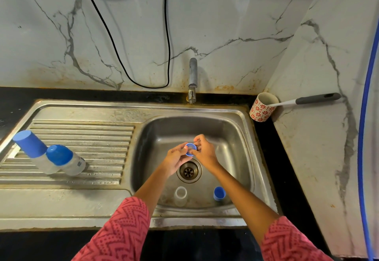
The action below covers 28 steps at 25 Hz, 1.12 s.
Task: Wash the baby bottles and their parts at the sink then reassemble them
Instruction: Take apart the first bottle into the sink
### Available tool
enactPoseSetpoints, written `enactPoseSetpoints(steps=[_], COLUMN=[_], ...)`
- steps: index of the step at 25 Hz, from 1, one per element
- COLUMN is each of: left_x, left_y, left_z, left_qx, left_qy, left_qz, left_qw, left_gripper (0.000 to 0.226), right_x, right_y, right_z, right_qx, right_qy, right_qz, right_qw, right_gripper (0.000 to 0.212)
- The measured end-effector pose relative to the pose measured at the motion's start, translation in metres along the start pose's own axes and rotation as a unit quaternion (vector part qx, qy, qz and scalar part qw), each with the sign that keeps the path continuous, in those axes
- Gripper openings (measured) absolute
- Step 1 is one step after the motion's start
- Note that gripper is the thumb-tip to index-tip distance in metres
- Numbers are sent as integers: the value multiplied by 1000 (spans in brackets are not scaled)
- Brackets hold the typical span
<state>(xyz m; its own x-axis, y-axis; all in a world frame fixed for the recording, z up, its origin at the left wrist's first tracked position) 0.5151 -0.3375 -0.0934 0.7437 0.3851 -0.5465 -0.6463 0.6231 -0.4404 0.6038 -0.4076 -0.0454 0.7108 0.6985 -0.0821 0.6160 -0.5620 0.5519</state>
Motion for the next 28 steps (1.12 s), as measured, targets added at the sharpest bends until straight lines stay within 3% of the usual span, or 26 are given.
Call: enactPoseSetpoints(steps=[5,8,14,18,22,25,28], left_x=[2,-1,-4,-8,-2,-1,-1], left_y=[-5,-9,-12,-13,-3,-1,-23], left_z=[7,11,0,0,14,25,22], left_qx=[141,70,-50,-114,33,144,251], left_qy=[-66,-61,28,43,-53,-127,-133], left_qz=[34,8,-34,-58,-22,41,14], left_qw=[987,996,998,991,998,981,959], left_gripper=[29,26,27,26,22,29,27], right_x=[4,0,5,9,13,-1,-3], right_y=[5,12,13,15,13,-4,0], right_z=[-3,-8,-2,-3,18,22,12], right_qx=[-55,-52,-64,14,73,109,-10], right_qy=[-9,3,-7,-14,-118,-247,-236], right_qz=[31,56,29,22,14,-61,-60], right_qw=[998,997,997,1000,990,961,970], right_gripper=[15,17,12,8,13,40,53])
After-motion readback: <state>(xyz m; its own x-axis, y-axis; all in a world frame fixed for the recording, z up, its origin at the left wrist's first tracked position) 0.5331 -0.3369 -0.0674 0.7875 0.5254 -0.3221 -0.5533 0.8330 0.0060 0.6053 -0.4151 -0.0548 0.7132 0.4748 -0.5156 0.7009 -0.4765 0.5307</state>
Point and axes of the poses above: each hand's wrist, its own x-axis towards the middle knuckle, its own y-axis out of the back of the hand, z = x × y, the point moved 9 cm from there along x, towards the middle knuckle, and after that the axes turned 2 degrees about -x, right-handed, at the moved point
